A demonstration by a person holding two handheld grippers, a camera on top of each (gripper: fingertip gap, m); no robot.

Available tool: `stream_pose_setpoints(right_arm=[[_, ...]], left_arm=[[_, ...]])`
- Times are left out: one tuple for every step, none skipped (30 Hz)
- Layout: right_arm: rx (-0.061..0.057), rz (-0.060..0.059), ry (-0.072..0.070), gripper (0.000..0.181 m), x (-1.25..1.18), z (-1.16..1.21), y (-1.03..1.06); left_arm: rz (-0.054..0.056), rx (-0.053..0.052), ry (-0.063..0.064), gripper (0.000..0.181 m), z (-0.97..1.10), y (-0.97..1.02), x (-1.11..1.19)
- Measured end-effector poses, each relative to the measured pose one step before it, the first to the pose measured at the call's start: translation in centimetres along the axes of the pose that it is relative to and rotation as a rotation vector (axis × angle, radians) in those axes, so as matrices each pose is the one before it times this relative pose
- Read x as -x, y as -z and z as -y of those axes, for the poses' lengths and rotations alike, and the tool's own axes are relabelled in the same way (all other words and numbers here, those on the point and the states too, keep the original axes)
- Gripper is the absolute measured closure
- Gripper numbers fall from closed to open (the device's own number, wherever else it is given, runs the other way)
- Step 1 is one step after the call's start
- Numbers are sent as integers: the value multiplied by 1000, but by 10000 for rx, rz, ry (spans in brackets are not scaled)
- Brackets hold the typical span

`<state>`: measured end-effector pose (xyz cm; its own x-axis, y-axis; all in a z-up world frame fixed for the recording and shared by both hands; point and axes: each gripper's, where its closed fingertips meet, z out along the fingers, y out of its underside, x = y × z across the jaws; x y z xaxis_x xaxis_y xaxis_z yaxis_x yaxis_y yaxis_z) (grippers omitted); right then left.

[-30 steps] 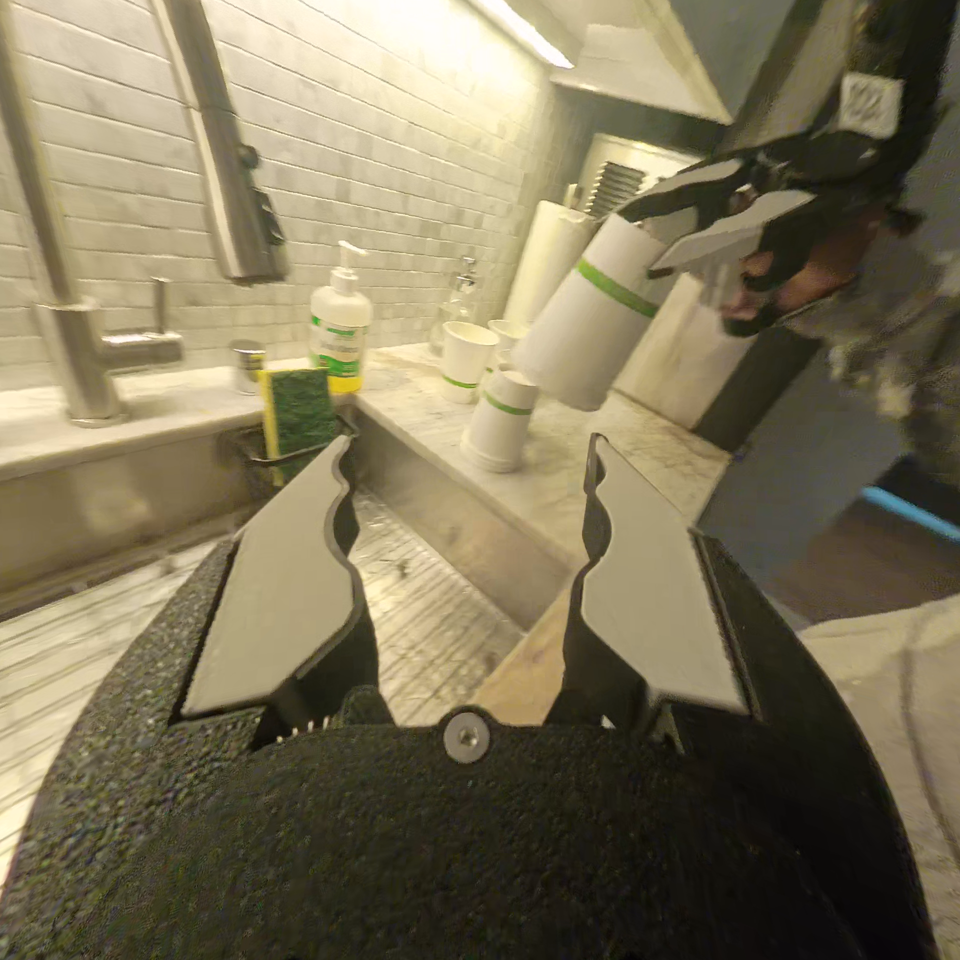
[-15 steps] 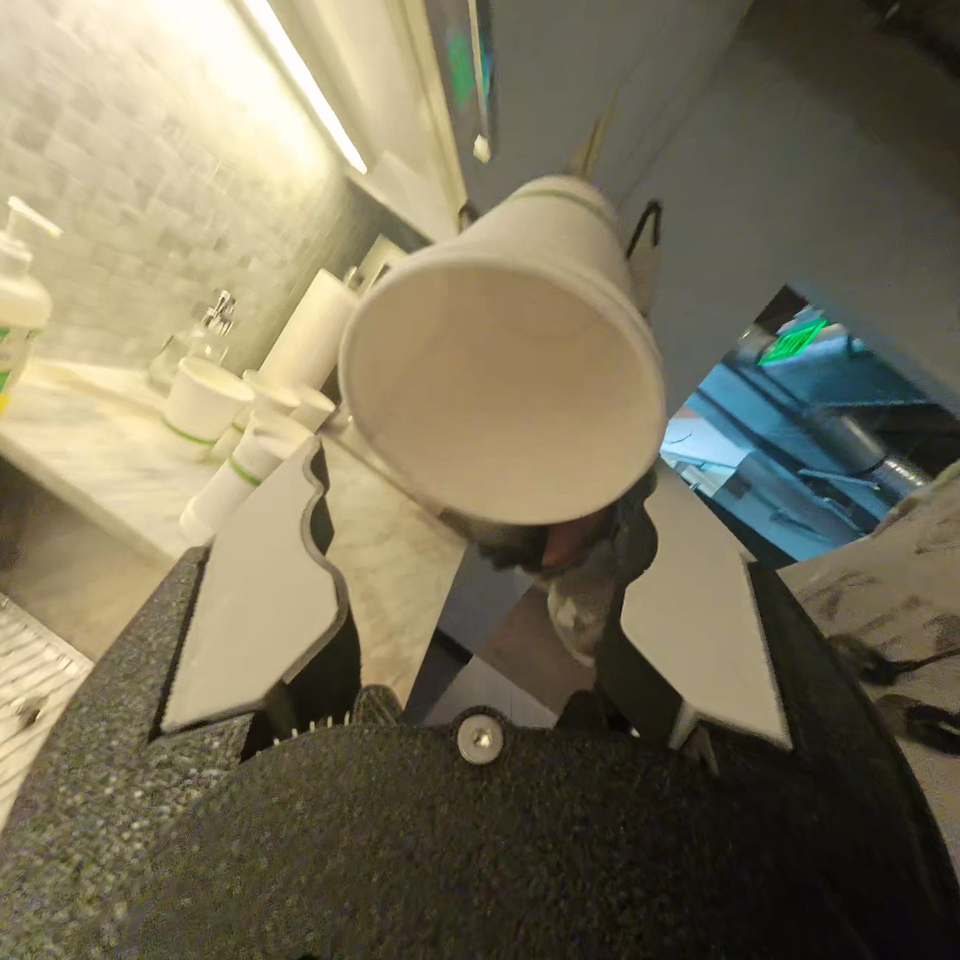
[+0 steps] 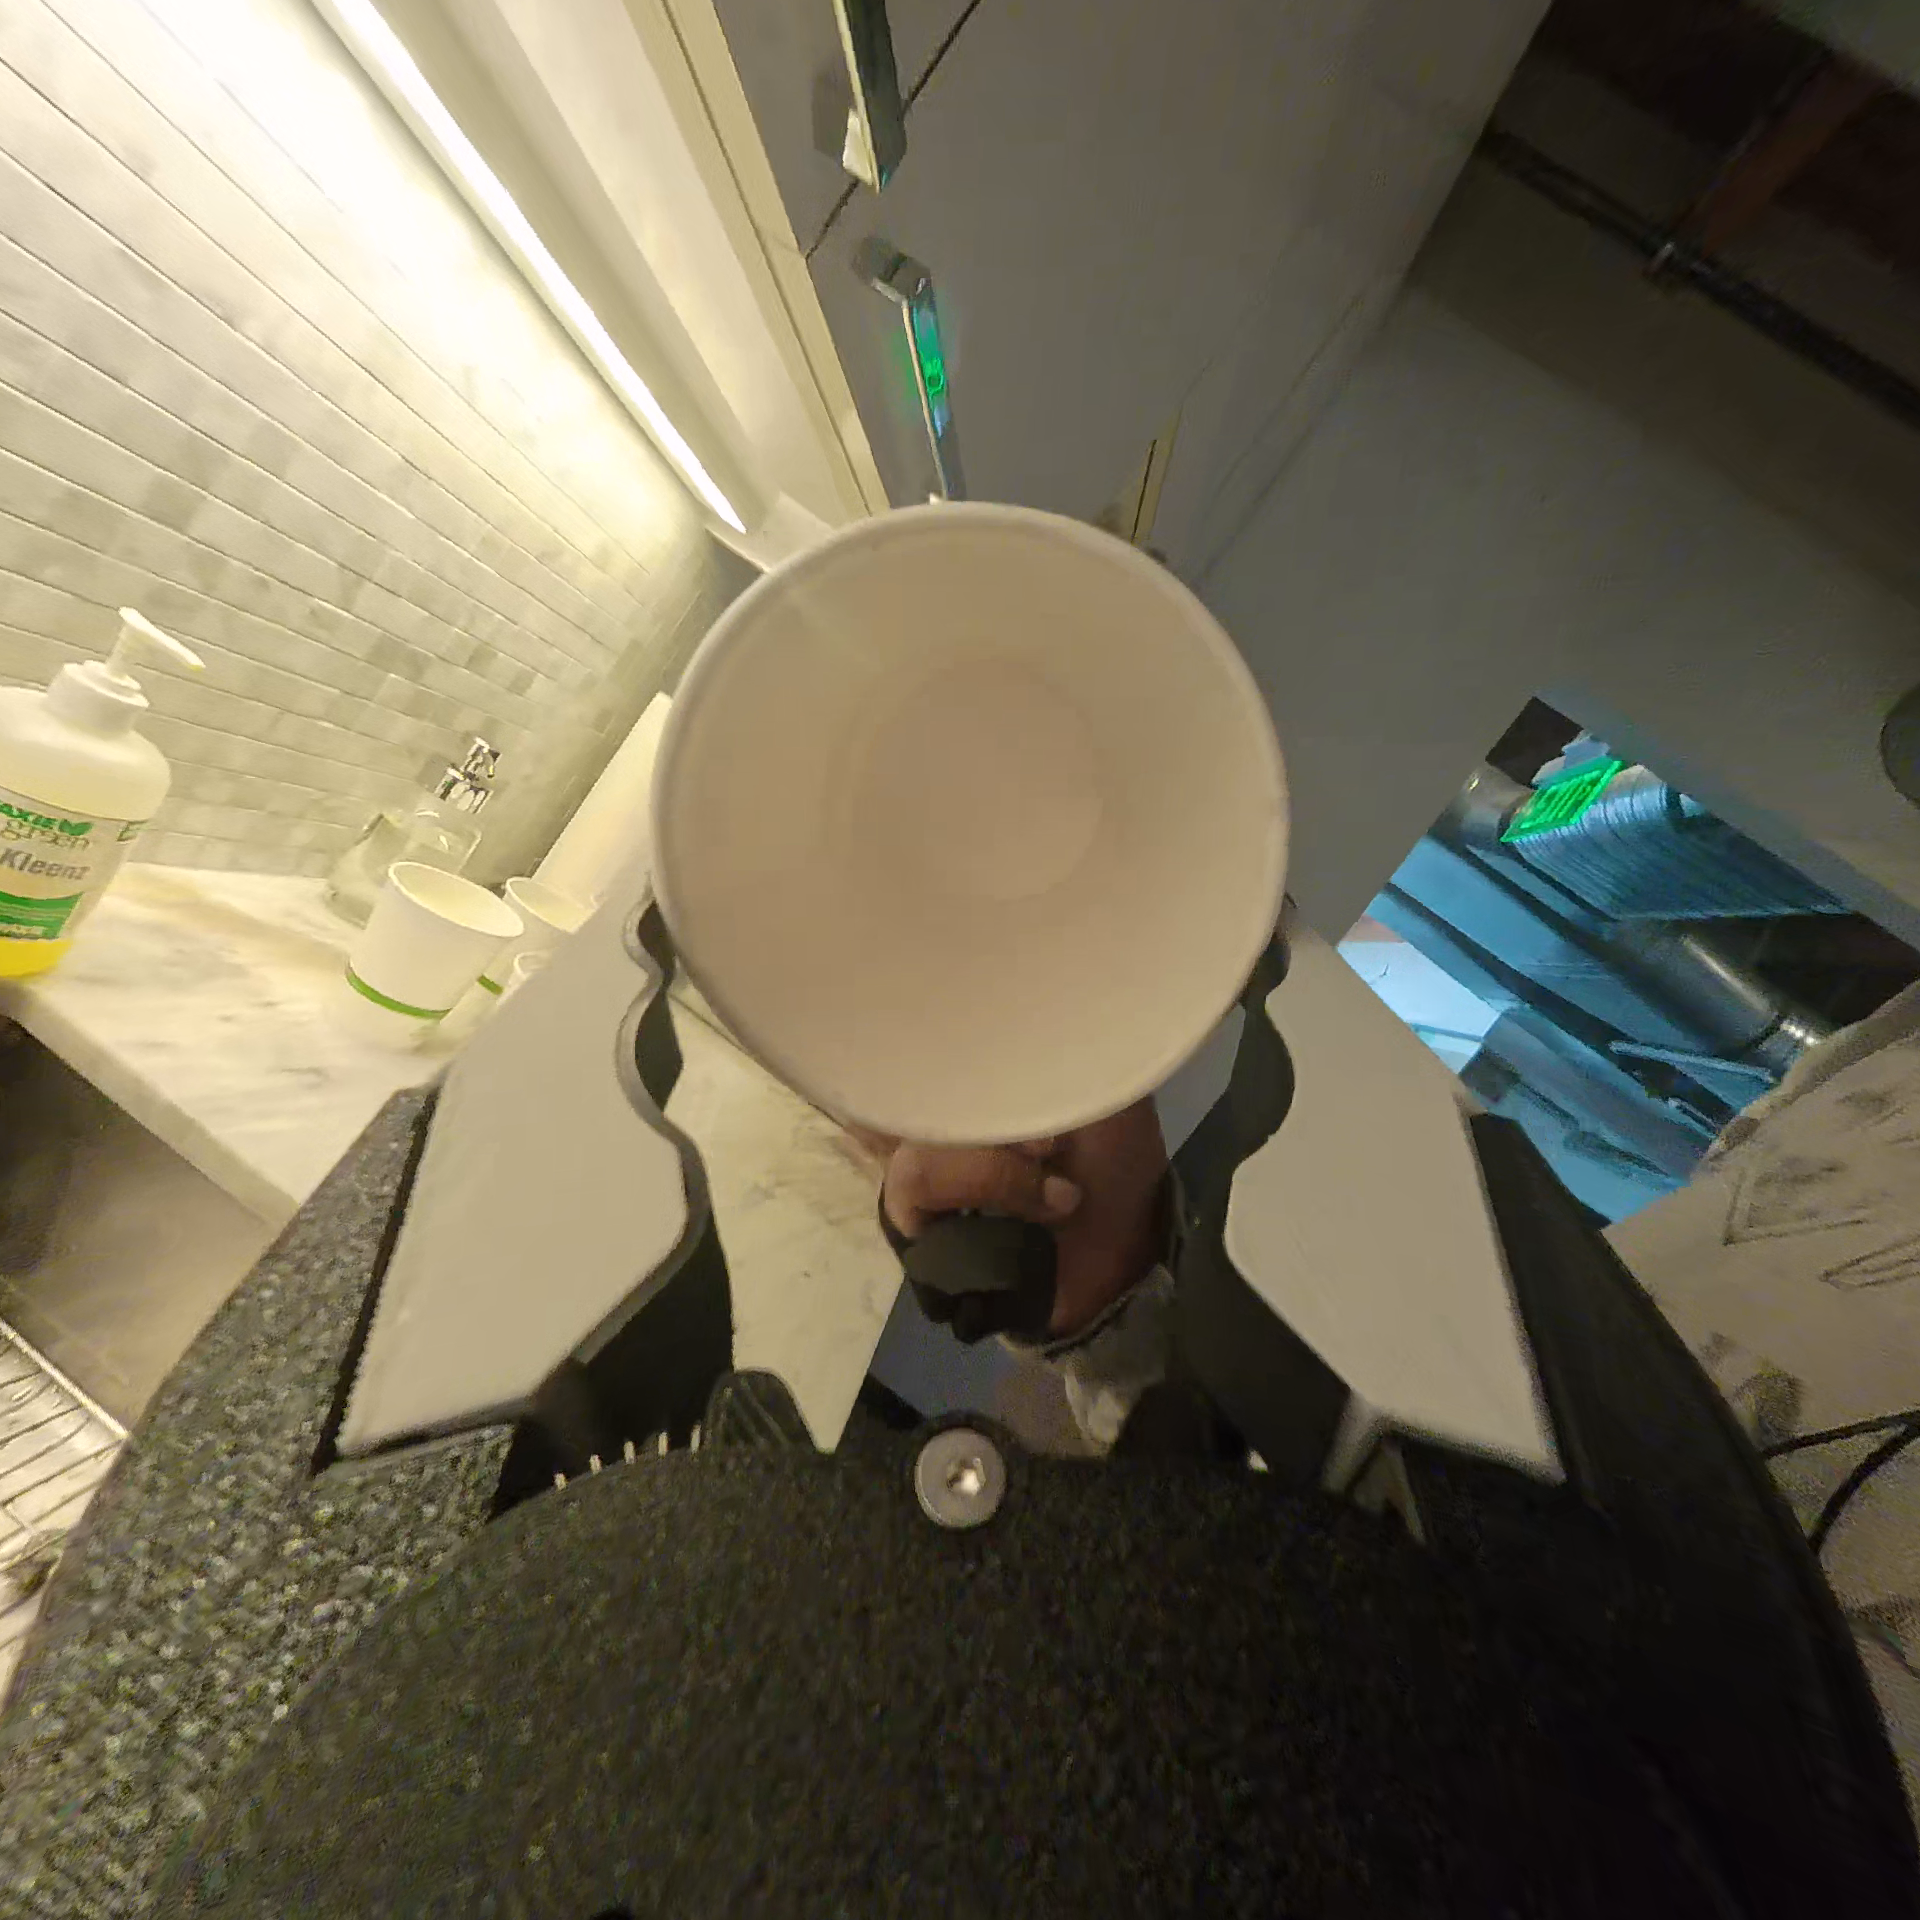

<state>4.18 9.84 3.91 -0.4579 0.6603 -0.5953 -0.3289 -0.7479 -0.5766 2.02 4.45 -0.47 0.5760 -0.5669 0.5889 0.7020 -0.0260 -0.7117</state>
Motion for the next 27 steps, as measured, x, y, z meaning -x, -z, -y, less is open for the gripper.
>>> stream_pose_setpoints(right_arm=[[230,-71,335,112,81,278,97],[325,-86,368,111,50,273,123],[340,-72,358,111,48,363,199],[315,-184,360,112,-151,492,288],[325,-197,376,112,-243,572,385],[367,-229,406,112,-390,596,494],[386,-356,489,112,-709,662,614],[401,-479,611,131,-1075,703,833],[-29,-961,738,181,-2049,1340,1208],[77,-590,413,181,-1947,1119,967],[928,-426,716,176,-1898,-318,543],[1588,-1070,1317,153,-2738,-2171,375],[627,-496,359,159,-1577,-2143,237],[-201,188,-826,168,-370,-1631,424],[-28,-43,-838,165,-467,-2138,423],[195,-322,-123,161,-355,-2498,341],[236,-318,125,157,-36,-2258,195],[230,-152,59,154,210,-1689,43],[141,3,-6,150,262,-1030,-88],[143,77,44,149,242,-620,-197],[208,62,168,149,153,-441,-308],[187,89,169,146,187,-222,-348],[97,127,56,145,220,-9,-325],[67,99,97,145,226,45,-296],[44,17,162,145,137,26,-300],[-18,23,107,144,135,67,-313],[-29,77,24,144,170,67,-333]], left_arm=[[39,259,3,74,-571,-102,154],[104,342,1,74,-703,-81,302],[192,329,-78,73,-701,-28,440],[251,242,-134,74,-600,23,491],[280,249,-125,74,-604,10,558],[279,262,-136,74,-568,7,556],[260,218,-204,73,-486,27,485],[248,154,-243,73,-324,59,405],[213,128,-251,74,-234,98,295],[167,121,-220,74,-176,117,216],[159,89,-146,75,-165,93,231],[172,51,-177,81,-407,-114,405],[295,257,-579,96,-1668,-560,1167],[80,1007,-511,98,-3473,-856,1368],[-291,815,321,94,-2320,-682,528],[7,-119,546,95,-151,-16,410],[200,-266,-12,96,430,441,131],[330,72,-387,96,58,445,265],[218,168,-267,95,-154,367,328],[107,73,-47,95,-69,337,384],[193,90,-75,94,-119,278,569],[287,81,-163,94,-99,282,690],[254,48,-104,94,-69,284,655],[184,-3,27,94,-7,277,569],[155,-7,60,94,-25,251,523],[176,22,32,94,-67,223,537],[183,2,1,94,-35,229,487]])
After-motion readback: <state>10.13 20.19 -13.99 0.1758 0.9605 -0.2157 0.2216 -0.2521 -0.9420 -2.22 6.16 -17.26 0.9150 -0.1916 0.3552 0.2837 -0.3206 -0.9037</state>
